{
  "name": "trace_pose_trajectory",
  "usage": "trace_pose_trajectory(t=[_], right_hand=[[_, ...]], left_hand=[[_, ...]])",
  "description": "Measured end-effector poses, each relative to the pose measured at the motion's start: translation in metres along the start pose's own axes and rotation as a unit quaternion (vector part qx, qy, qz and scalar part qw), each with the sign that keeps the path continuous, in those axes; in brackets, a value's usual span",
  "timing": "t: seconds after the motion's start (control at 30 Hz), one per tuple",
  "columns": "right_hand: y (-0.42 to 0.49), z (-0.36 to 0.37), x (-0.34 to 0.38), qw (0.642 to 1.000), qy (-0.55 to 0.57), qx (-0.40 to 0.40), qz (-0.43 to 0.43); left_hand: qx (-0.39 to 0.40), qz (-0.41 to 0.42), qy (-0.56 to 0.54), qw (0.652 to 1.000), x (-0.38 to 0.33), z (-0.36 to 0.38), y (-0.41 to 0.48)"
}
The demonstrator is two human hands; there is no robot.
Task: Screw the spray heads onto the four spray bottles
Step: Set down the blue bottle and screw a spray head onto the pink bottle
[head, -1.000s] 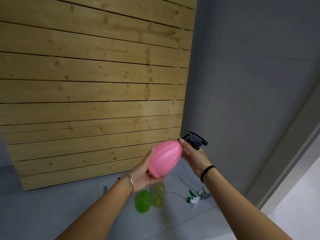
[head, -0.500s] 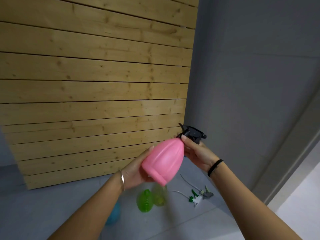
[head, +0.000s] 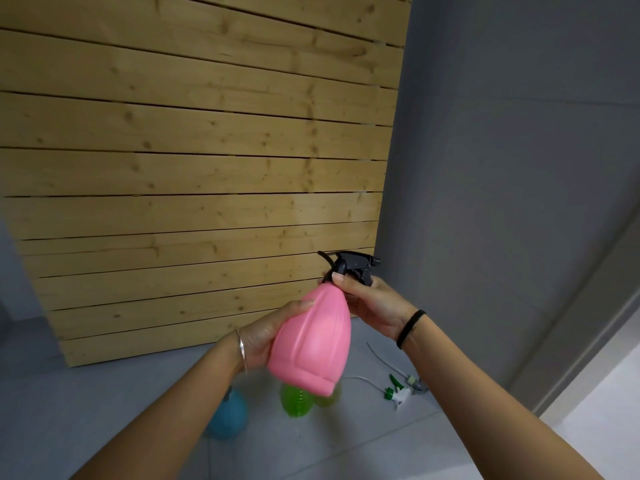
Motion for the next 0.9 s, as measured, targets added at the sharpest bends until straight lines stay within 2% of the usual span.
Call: trace_pose_trajectory(t=[0.23, 0.33, 0.43, 0.53, 0.6, 0.7, 0.8, 0.9], right_hand=[[0.009, 0.011, -0.009, 0.999, -0.022, -0.007, 0.025], [0.014, -0.001, -0.007, 0.993, -0.071, -0.086, 0.027], [0.015, -0.019, 0.001, 0.974, -0.120, -0.194, 0.005], [0.022, -0.002, -0.008, 0.986, -0.086, -0.138, 0.042], [0.030, 0.013, -0.013, 0.991, -0.072, -0.095, 0.057], [0.040, 0.021, -0.016, 0.994, -0.025, -0.093, 0.056], [0.054, 0.025, -0.031, 0.993, -0.021, -0.082, 0.082], [0.067, 0.031, -0.052, 0.993, -0.015, -0.055, 0.104]], left_hand=[[-0.014, 0.001, 0.006, 1.000, 0.004, -0.018, -0.007], [-0.044, 0.017, 0.012, 0.999, 0.001, -0.030, -0.007], [-0.153, 0.061, 0.082, 0.983, -0.010, -0.057, -0.012], [-0.253, 0.087, 0.171, 0.948, -0.015, -0.080, -0.020], [-0.262, 0.097, 0.241, 0.929, -0.017, -0.081, -0.019], [-0.265, 0.112, 0.307, 0.907, -0.016, -0.080, -0.017], [-0.282, 0.102, 0.323, 0.898, -0.005, -0.097, -0.013], [-0.311, 0.058, 0.290, 0.903, 0.014, -0.129, -0.016]])
Point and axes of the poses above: each hand's wrist, its own y-axis towards the middle knuckle, its own z-axis out of the palm, x = y × z, the point moved 10 cm from there along y, towards the middle knuckle
